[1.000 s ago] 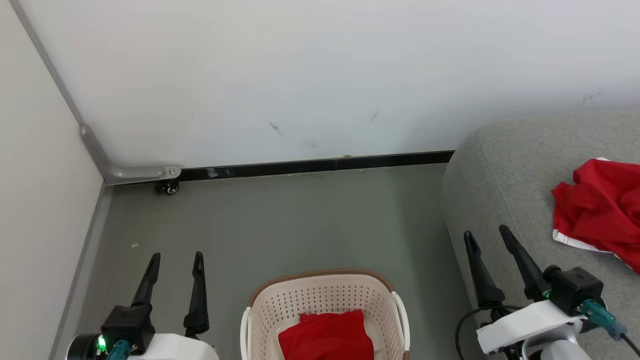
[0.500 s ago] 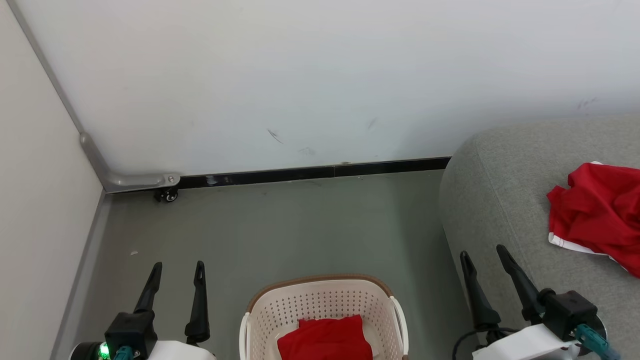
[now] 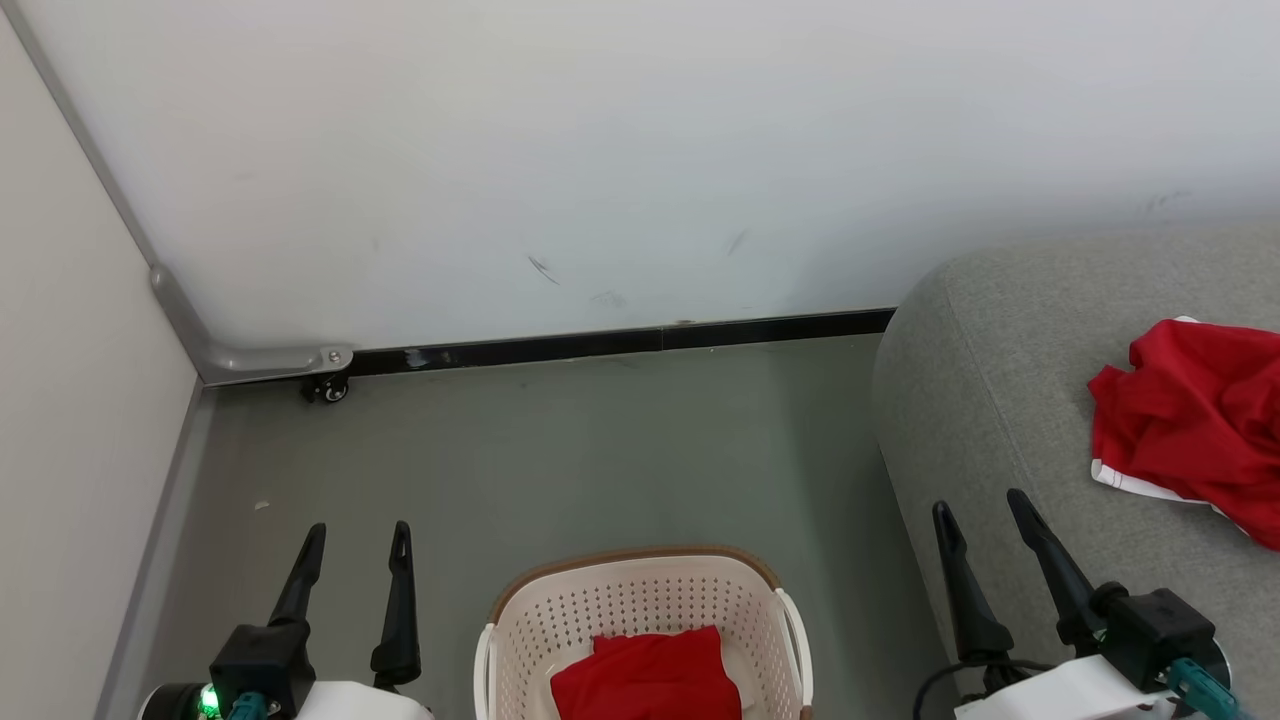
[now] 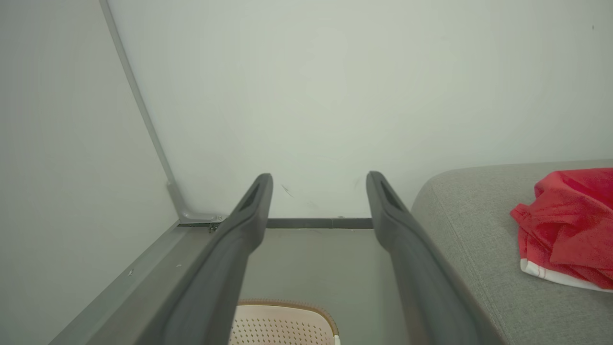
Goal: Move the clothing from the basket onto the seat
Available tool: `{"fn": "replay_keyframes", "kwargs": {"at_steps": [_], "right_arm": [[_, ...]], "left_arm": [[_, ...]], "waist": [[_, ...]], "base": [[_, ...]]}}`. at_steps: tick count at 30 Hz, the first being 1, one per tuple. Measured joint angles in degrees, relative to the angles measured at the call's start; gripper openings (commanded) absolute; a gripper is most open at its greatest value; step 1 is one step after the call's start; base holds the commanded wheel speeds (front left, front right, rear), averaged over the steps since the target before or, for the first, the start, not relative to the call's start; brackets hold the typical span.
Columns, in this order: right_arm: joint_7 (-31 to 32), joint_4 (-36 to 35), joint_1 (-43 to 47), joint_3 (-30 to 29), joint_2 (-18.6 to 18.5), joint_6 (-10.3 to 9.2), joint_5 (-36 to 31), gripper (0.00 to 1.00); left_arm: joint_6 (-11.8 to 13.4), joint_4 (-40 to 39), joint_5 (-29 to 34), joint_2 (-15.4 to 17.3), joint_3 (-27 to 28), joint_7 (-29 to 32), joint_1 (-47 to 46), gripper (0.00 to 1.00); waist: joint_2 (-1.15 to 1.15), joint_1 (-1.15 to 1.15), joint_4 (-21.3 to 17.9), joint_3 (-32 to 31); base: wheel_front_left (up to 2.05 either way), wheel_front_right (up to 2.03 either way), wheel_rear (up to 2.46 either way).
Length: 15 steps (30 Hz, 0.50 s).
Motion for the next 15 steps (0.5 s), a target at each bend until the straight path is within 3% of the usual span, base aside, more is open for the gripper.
{"fn": "replay_keyframes", "kwargs": {"at_steps": [15], "right_arm": [[1.1, -4.0, 1.7, -0.6, 0.4, 0.00, -0.6, 1.00]], "left_arm": [[-0.5, -0.3, 1.0, 0.0, -0.5, 0.0, -0.2, 1.00]], "waist": [[0.00, 0.00, 0.0, 1.3]], "base": [[0.00, 0.00, 0.00]]}}
